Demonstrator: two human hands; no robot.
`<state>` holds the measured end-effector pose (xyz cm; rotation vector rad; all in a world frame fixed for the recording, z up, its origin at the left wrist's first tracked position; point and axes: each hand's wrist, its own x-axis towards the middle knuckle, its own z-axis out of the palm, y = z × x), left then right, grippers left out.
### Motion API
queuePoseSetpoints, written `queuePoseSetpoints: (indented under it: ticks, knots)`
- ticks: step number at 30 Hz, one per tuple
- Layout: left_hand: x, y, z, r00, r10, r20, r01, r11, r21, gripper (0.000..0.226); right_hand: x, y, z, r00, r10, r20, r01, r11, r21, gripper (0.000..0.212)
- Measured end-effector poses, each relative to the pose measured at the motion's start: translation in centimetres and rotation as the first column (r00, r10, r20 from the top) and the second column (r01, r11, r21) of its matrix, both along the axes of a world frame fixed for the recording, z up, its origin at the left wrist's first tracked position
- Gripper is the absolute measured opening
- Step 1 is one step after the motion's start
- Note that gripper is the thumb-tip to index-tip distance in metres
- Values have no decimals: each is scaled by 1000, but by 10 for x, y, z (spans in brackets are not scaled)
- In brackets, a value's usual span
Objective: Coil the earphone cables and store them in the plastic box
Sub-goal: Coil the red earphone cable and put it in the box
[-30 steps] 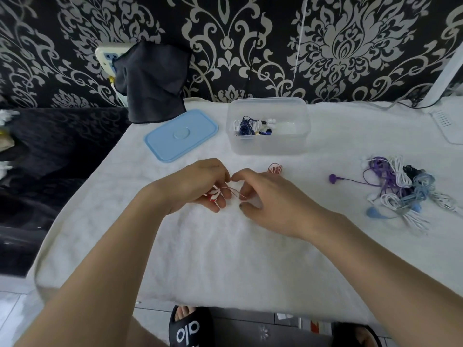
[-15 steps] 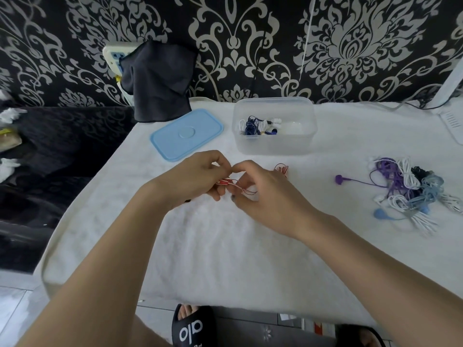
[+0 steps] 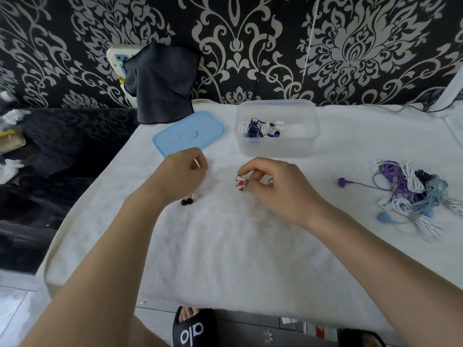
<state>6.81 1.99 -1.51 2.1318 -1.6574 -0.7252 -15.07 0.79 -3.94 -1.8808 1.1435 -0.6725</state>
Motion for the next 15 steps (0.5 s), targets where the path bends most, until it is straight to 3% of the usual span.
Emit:
queuePoseSetpoints:
  ticks: [3,6,15]
  knots:
    - [7,3,-4,998,-28,54,26,999,37,12,-2,-3,-2,1000,-17,16,17,999,36,14]
    - [11,2,-10,996,-49,72,43,996,78,20,-3,-5,-5,999,-34,-18,34,999,20,13]
    - [23,-5,-24,990,28,135,-27,1000,-12,28,-1,-2,-2,1000,-9,-5,9,1000,20,8]
